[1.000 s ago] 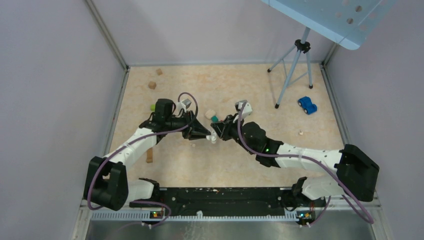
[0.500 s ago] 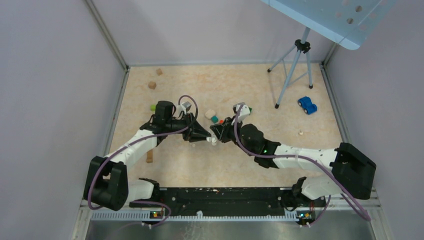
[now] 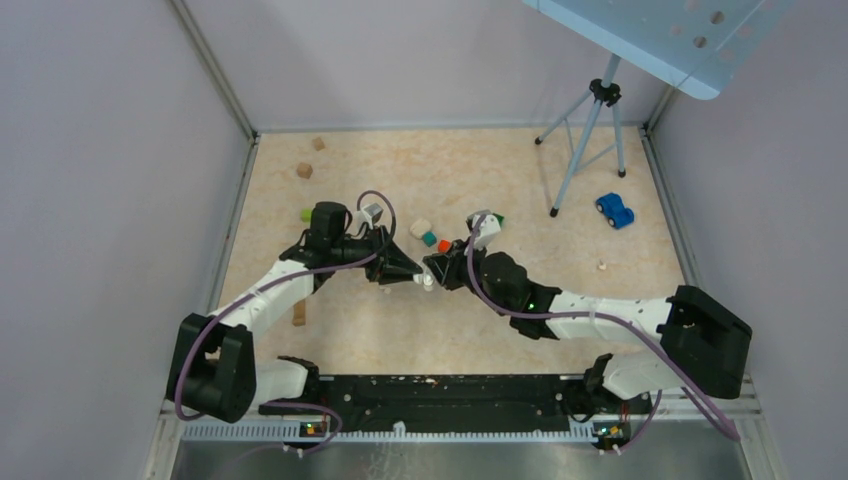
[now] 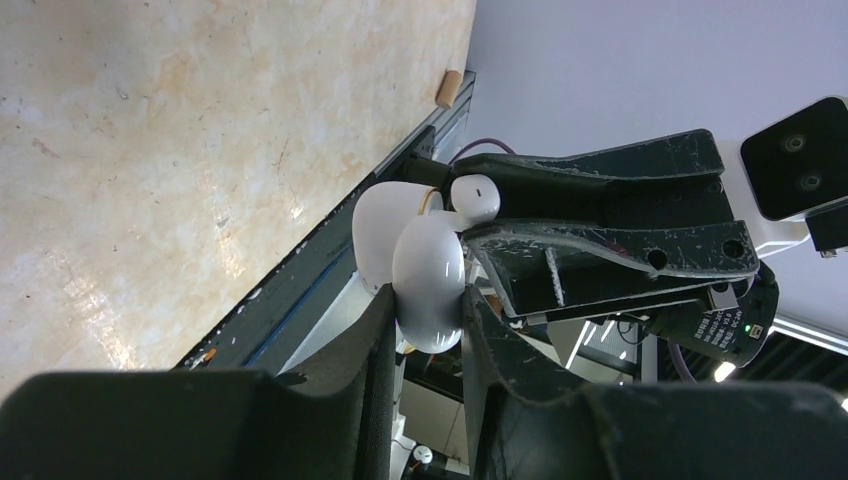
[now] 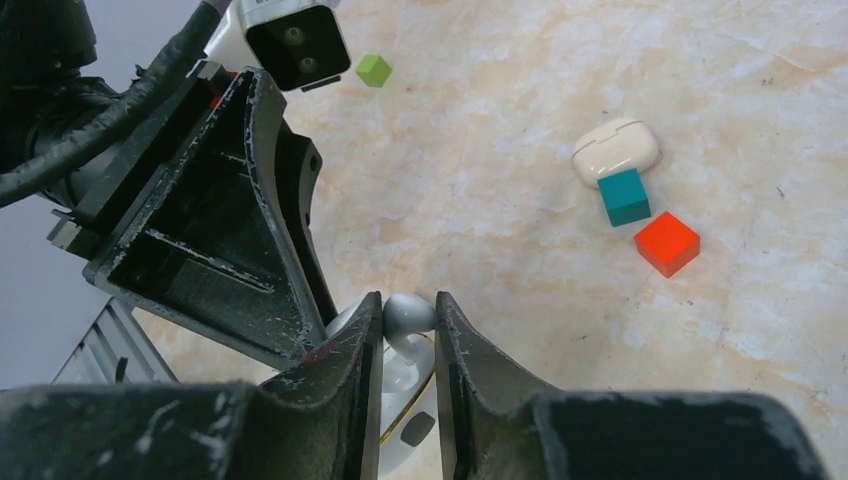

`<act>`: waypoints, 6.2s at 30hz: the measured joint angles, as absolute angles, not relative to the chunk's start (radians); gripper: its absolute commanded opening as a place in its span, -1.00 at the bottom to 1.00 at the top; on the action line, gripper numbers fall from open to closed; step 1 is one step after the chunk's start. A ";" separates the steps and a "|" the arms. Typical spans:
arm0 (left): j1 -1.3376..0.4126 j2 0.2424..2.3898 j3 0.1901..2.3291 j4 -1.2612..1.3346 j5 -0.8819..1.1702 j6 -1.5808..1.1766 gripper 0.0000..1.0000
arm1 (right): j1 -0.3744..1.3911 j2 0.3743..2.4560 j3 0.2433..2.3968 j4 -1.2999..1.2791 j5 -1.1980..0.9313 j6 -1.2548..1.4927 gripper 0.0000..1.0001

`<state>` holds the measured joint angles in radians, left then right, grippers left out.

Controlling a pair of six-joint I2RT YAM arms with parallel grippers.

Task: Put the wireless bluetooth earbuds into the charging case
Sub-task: Insert the right earbud into the right side groove of the charging case, then adjust the right earbud in the right side groove of the charging case.

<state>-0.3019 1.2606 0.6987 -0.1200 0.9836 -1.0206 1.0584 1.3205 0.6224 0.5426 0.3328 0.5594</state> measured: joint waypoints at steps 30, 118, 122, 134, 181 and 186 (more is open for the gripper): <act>-0.291 1.252 0.698 -0.172 0.991 -0.961 -1.00 | 1.087 1.247 0.624 0.418 0.337 0.569 0.17; -0.290 1.301 0.960 -0.611 0.901 -0.345 -1.00 | 0.828 1.488 1.096 -0.120 -0.391 0.222 -0.13; -0.289 1.301 0.960 -0.611 0.901 -0.345 -1.00 | 0.828 1.507 1.110 -0.124 -0.402 0.215 -0.16; -0.290 1.301 0.960 -0.612 0.902 -0.345 -1.00 | 0.828 1.517 1.121 -0.120 -0.439 0.211 -0.43; -0.267 1.346 0.969 -0.627 0.900 -0.350 -1.00 | 0.844 1.475 1.026 -0.054 -0.284 0.467 -1.00; -0.263 1.348 0.969 -0.620 0.900 -0.357 -1.00 | 0.846 1.460 1.024 -0.059 -0.249 0.578 -1.00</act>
<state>-0.2626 1.3476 0.9691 -0.6201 0.8997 -0.3569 0.8463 1.4601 1.0245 -0.0593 -0.2493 0.5777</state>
